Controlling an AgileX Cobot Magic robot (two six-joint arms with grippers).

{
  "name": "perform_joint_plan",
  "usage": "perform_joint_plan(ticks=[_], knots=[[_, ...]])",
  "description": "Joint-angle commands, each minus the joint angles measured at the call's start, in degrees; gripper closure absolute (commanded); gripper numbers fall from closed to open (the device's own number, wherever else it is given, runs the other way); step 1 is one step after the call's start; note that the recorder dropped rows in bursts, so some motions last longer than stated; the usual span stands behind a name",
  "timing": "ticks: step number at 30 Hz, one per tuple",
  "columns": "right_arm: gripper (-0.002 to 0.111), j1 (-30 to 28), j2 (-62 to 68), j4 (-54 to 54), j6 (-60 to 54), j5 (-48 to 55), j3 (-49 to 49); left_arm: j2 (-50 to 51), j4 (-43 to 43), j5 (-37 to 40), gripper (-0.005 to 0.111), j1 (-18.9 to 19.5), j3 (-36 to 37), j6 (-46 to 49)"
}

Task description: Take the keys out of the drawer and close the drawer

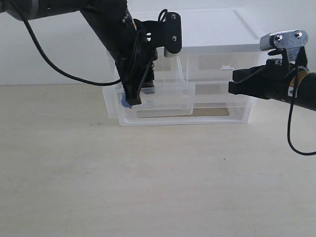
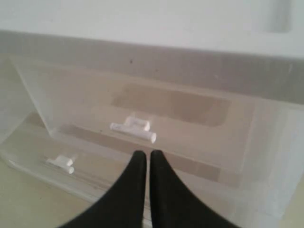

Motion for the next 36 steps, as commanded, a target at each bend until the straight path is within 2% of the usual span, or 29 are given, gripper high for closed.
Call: perform_joint_plan(ticks=[1, 5, 14, 21, 23, 26, 28, 30, 36], knots=[[0.107, 0.1, -0.1, -0.1, 0.0, 0.0, -0.2, -0.5, -3.5, 5.5, 0.090, -0.5, -0.2, 3.0], [0.107, 0.1, -0.1, -0.1, 0.0, 0.1, -0.2, -0.5, -2.5, 7.0, 0.102, -0.5, -0.2, 3.0], [0.107, 0.1, -0.1, -0.1, 0.0, 0.1, -0.2, -0.5, -3.5, 11.7, 0.102, -0.5, -0.2, 5.5], [0.107, 0.1, -0.1, -0.1, 0.0, 0.1, -0.2, -0.8, -2.6, 2.7, 0.102, -0.5, -0.2, 5.1], [0.107, 0.1, -0.1, -0.1, 0.0, 0.1, -0.2, -1.0, -0.9, -2.2, 0.102, -0.5, -0.2, 1.4], [0.107, 0.1, -0.1, -0.1, 0.0, 0.1, -0.2, -0.8, 4.6, -3.9, 0.090, -0.5, -0.2, -3.0], [0.107, 0.1, -0.1, -0.1, 0.0, 0.1, -0.2, -0.1, 5.3, 0.2, 0.077, -0.5, -0.7, -4.9], [0.107, 0.1, -0.1, -0.1, 0.0, 0.1, -0.2, 1.2, 5.3, 4.1, 0.069, 0.2, -1.5, -5.8], [0.107, 0.1, -0.1, -0.1, 0.0, 0.1, -0.2, 4.5, 4.7, 4.2, 0.064, 1.8, -3.3, -7.8]])
